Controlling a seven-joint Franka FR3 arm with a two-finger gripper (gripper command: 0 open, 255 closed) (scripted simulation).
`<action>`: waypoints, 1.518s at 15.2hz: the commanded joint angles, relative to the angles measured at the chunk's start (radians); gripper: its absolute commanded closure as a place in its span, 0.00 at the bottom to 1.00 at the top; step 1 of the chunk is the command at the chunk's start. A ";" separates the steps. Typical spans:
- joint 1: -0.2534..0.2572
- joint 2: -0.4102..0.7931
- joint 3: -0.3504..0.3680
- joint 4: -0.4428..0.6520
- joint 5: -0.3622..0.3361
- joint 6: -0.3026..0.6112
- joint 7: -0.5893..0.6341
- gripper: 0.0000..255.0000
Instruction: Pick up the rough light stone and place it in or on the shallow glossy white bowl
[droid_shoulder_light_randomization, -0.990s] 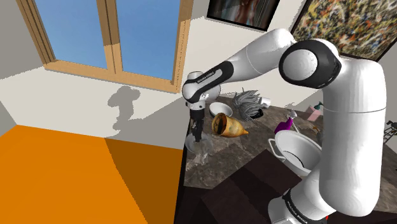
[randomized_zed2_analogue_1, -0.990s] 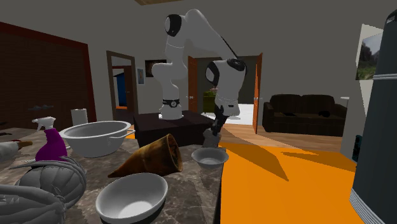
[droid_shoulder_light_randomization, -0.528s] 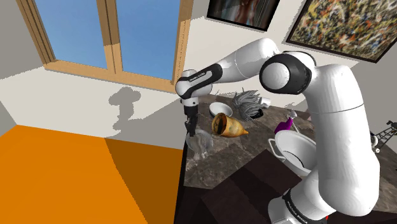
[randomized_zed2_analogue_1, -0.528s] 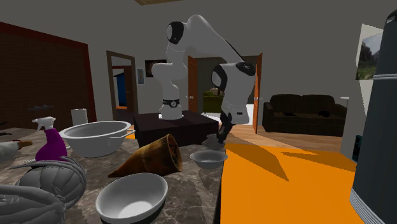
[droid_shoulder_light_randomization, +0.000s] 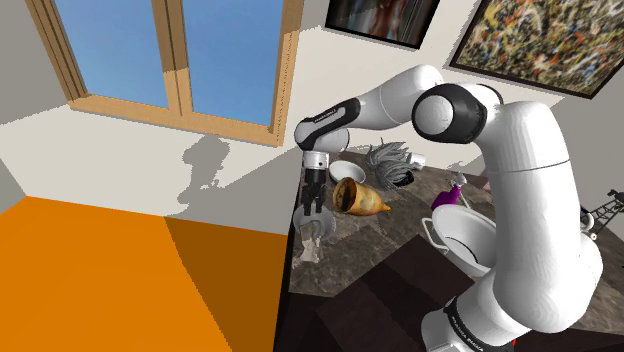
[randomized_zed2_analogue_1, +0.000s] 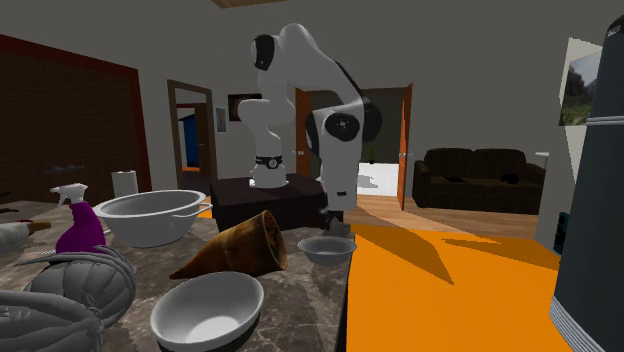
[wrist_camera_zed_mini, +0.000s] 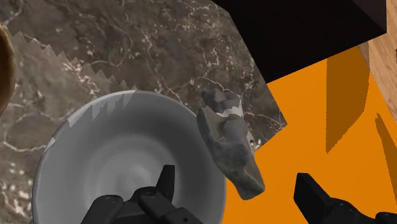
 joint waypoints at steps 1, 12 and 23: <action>-0.012 0.006 0.004 -0.015 0.021 0.005 -0.004 0.00; -0.002 0.015 0.011 -0.074 0.033 0.075 -0.012 0.00; -0.002 0.015 0.011 -0.074 0.033 0.074 -0.012 1.00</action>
